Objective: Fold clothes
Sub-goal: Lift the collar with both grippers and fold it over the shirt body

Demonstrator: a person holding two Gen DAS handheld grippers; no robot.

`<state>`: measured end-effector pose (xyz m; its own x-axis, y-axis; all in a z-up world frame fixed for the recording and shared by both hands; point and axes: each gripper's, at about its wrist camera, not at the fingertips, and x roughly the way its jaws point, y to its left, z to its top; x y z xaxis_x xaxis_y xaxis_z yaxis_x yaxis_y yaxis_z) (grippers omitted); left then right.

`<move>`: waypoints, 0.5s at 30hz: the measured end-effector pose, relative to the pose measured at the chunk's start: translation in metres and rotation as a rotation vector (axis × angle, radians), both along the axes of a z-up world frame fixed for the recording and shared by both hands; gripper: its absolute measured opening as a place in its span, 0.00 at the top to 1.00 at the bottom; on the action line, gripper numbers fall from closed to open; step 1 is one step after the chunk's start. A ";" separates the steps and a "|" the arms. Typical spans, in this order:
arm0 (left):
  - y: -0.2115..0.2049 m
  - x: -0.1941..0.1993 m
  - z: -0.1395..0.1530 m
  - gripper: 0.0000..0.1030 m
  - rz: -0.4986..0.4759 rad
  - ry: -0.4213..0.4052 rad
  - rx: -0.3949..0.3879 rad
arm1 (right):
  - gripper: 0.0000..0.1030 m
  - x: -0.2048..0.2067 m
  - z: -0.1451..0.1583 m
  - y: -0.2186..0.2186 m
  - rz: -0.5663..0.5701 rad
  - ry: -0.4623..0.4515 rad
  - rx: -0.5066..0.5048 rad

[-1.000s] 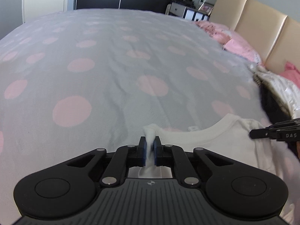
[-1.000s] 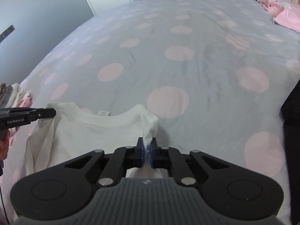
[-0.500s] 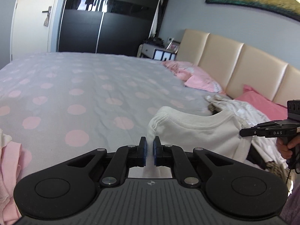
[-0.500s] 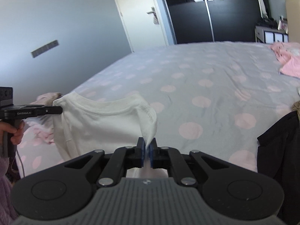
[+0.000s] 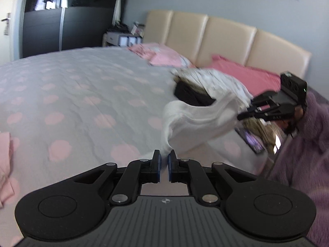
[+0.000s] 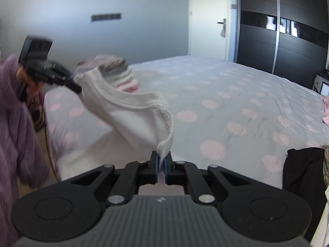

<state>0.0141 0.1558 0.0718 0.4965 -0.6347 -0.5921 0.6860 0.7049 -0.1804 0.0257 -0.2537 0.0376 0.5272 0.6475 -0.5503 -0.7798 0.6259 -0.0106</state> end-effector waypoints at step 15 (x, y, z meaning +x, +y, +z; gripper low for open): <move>-0.047 -0.049 -0.081 0.95 -0.288 0.092 0.420 | 0.92 -0.063 -0.078 0.028 0.181 -0.069 -0.394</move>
